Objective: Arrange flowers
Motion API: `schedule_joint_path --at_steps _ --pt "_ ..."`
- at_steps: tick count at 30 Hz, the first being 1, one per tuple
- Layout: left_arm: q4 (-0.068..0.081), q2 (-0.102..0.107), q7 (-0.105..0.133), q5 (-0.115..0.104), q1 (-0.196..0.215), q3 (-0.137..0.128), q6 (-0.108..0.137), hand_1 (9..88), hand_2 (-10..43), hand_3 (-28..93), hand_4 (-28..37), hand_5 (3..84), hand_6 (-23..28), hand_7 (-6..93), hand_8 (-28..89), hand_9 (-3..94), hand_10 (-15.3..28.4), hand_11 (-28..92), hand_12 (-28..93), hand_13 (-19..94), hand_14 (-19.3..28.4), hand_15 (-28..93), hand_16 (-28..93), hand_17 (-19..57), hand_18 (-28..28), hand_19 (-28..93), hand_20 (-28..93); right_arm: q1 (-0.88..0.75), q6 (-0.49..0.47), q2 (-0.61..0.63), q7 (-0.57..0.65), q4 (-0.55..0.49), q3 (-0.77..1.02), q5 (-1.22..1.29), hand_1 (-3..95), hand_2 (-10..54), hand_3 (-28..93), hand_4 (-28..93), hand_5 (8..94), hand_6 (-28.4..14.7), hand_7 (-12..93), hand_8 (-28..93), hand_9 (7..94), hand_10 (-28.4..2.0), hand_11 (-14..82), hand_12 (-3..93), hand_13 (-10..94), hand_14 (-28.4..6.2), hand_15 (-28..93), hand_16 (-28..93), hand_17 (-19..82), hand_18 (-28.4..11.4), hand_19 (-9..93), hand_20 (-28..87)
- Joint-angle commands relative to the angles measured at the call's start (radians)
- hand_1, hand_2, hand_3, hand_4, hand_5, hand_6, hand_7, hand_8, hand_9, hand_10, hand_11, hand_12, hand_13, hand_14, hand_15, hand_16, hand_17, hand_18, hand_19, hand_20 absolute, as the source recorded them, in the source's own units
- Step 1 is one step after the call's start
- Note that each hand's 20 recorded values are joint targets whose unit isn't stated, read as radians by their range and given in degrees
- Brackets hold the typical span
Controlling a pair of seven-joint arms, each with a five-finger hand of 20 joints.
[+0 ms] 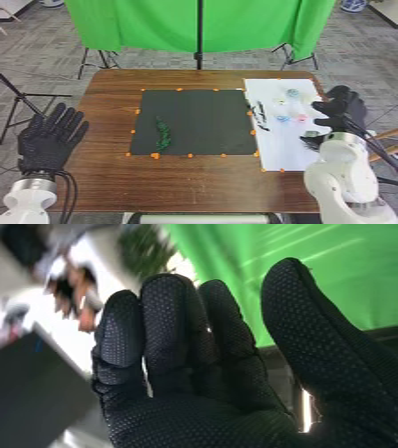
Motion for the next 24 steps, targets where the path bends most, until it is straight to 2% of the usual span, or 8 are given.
schedule_joint_path --at_steps 1,6,9,11,14,17,21,24 --pt "-0.006 -0.015 -0.002 0.006 0.030 -0.004 -0.003 31.3 14.2 74 -25.4 46.5 8.3 13.6 -8 38.3 14.1 17 13 28 14.4 34 -5 -3.4 12.8 27 14 -0.206 -0.109 0.054 -0.002 -0.005 0.179 0.054 43.1 -9.5 85 -28 47.7 -8.6 38 -15 51.0 -21.0 31.7 20.7 50 -17.0 64 25 32 -22.7 87 27" --pt "-0.006 -0.020 0.005 0.006 0.032 -0.001 -0.002 31.3 14.1 73 -25.5 46.3 8.3 13.7 -8 38.2 14.1 17 13 28 14.4 34 -5 -3.4 12.8 27 14 -0.190 -0.247 0.050 0.020 -0.017 0.203 0.105 41.1 -9.5 84 -28 47.4 -9.0 33 -14 49.2 -21.6 27.7 20.2 47 -18.2 62 22 30 -23.3 85 29" --pt "-0.004 -0.020 0.001 0.018 0.035 0.002 -0.010 31.4 14.3 74 -25.2 46.4 8.4 13.6 -8 38.2 14.2 17 13 29 14.4 34 -5 -3.4 12.8 27 14 -0.188 -0.301 0.035 0.035 -0.036 0.203 0.158 41.0 -9.5 82 -28 50.0 -9.0 30 -13 50.2 -21.4 27.2 20.6 47 -18.4 62 22 30 -23.5 85 30" --pt "-0.002 -0.022 0.004 0.011 0.031 0.010 -0.008 31.8 15.0 74 -24.1 46.3 8.3 13.6 -8 38.3 14.2 17 13 29 14.4 34 -5 -3.4 12.8 27 14 -0.196 -0.307 0.027 0.030 -0.042 0.195 0.142 41.1 -9.5 81 -28 52.6 -8.7 30 -13 51.8 -21.1 27.8 20.9 47 -18.2 63 22 30 -23.5 85 31" --pt "0.003 -0.021 -0.001 0.021 0.026 0.019 -0.017 31.9 15.4 74 -23.2 46.3 8.2 13.6 -8 38.5 14.3 17 13 29 14.4 34 -5 -3.4 12.8 27 14 -0.206 -0.329 0.020 0.032 -0.047 0.192 0.137 41.0 -9.5 81 -28 53.2 -8.6 29 -12 52.5 -21.1 28.0 21.2 48 -18.2 63 22 30 -23.6 84 31" --pt "0.001 -0.020 -0.007 0.029 0.026 0.019 -0.017 32.1 15.5 74 -22.8 46.2 8.2 13.5 -8 38.4 14.2 17 13 29 14.4 34 -5 -3.3 12.8 27 14 -0.201 -0.345 0.013 0.044 -0.039 0.185 0.144 41.0 -9.5 80 -28 53.5 -8.6 29 -12 52.5 -21.1 27.9 21.4 48 -18.2 63 23 30 -23.6 84 31" --pt "-0.002 -0.023 0.001 0.023 0.032 0.016 -0.004 32.2 17.2 74 -22.8 46.2 8.2 13.5 -8 38.3 14.2 17 13 29 14.5 34 -5 -3.3 12.8 27 14 -0.191 -0.381 0.005 0.039 -0.020 0.173 0.124 41.4 -9.5 79 -28 54.7 -8.5 29 -12 54.4 -20.9 29.2 21.8 48 -18.1 63 23 30 -23.4 84 31" --pt "-0.002 -0.021 0.000 0.032 0.033 0.017 -0.015 32.0 17.3 74 -23.1 46.2 8.1 13.5 -8 38.3 14.2 17 13 29 14.4 34 -5 -3.3 12.7 27 14 -0.190 -0.372 0.002 0.028 0.003 0.160 0.089 42.1 -9.5 79 -28 55.3 -8.3 29 -12 54.8 -20.7 29.6 22.0 48 -18.0 62 23 30 -23.3 83 31"
